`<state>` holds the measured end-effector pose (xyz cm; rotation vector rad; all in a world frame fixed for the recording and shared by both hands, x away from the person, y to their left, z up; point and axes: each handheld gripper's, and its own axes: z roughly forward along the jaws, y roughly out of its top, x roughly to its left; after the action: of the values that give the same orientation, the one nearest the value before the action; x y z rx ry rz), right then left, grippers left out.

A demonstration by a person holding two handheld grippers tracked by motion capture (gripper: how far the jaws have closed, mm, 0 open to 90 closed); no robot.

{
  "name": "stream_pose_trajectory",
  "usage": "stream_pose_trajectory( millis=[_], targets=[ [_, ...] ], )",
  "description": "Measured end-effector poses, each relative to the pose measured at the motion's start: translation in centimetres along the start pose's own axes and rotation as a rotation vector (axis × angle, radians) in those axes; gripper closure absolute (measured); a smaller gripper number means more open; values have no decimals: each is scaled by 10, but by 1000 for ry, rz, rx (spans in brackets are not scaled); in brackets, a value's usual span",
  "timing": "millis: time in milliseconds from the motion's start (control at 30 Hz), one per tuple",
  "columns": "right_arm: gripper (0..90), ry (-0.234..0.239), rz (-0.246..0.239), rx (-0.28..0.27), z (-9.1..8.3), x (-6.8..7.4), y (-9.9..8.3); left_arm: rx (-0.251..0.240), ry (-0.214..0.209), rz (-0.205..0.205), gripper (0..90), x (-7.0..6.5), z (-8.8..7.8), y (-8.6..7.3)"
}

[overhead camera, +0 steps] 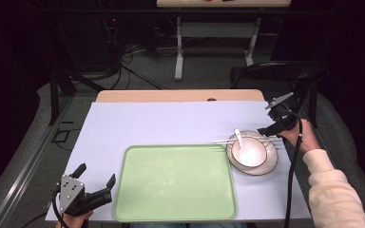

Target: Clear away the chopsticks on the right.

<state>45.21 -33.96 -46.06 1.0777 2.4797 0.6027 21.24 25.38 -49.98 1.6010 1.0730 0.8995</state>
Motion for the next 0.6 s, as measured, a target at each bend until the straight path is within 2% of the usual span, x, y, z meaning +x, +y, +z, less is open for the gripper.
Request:
stream_pose_trajectory(
  millis=[33,67,133,200,267,333,367,433,467,500,600],
  targets=[
    [236,0,0,0,0,0,0,-1,0,0,23,0,0,0],
    [305,11,-6,17,5,-1,-1,-1,0,0,23,0,0,0],
    [329,20,-15,24,6,-2,-1,0,-1,2,23,0,0,0],
    [408,25,-23,40,10,-2,-1,0,-2,2,23,0,0,0],
    [504,38,-47,83,18,-1,0,-2,-3,0,23,0,0,0],
    [522,54,-55,98,20,-1,0,-1,-2,0,23,0,0,0],
    [580,62,-72,121,25,-1,1,-1,-3,0,23,0,0,0],
    [613,76,-81,132,28,0,0,-5,-8,1,23,0,0,0],
    [626,81,-67,144,28,2,0,-12,-22,5,22,0,-1,-1],
    [637,89,-101,141,30,0,0,-11,-38,7,18,1,-1,-1],
    [666,99,-108,155,31,1,0,-19,-52,4,0,2,-2,-1]
  ],
)
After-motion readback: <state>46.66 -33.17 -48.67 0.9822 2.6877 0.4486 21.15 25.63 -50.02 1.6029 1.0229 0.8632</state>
